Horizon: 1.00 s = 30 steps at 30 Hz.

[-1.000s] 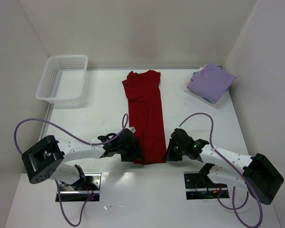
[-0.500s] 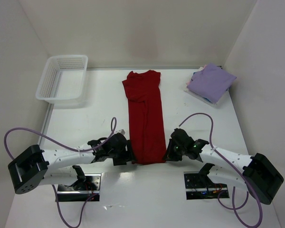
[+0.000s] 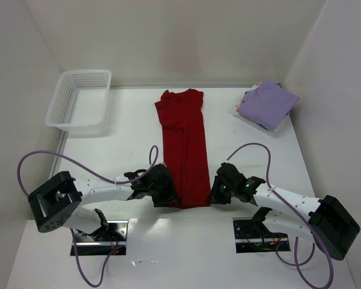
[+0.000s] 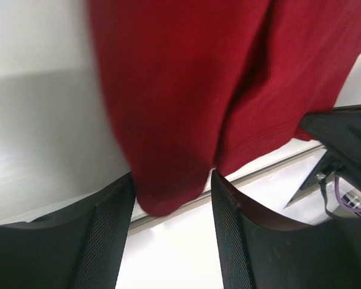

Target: Fold and stack the t-shirts

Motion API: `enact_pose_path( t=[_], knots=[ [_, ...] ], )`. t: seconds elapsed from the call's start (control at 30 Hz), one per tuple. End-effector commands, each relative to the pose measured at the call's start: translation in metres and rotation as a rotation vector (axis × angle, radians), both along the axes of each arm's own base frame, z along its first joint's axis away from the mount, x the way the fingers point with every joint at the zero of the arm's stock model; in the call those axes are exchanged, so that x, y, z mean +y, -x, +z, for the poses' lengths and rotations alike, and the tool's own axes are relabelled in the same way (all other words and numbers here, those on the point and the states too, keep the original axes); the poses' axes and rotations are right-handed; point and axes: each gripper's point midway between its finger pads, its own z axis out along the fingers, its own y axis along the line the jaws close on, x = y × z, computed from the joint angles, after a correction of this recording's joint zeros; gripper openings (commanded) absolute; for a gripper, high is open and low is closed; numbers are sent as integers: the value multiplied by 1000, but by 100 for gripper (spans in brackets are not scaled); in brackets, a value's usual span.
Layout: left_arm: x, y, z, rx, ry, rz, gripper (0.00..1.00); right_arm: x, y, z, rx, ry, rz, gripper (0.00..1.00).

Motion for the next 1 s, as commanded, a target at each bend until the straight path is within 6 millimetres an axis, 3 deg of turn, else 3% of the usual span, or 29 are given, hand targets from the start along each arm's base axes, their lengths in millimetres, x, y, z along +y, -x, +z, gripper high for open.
enact_pose_path(
  t=[0.0, 0.33, 0.67, 0.97],
  knots=[
    [70, 31, -62, 112, -333, -13, 63, 1, -5, 6, -37, 3, 1, 19],
    [81, 39, -56, 127, -326, 30, 61, 1, -5, 6, -37, 3, 1, 21],
    [93, 47, -53, 140, -327, 85, 75, 2, -6, 7, -44, -4, 1, 21],
    [95, 49, -39, 141, -283, 147, 75, 1, -5, 11, -51, -11, 1, 21]
  ],
)
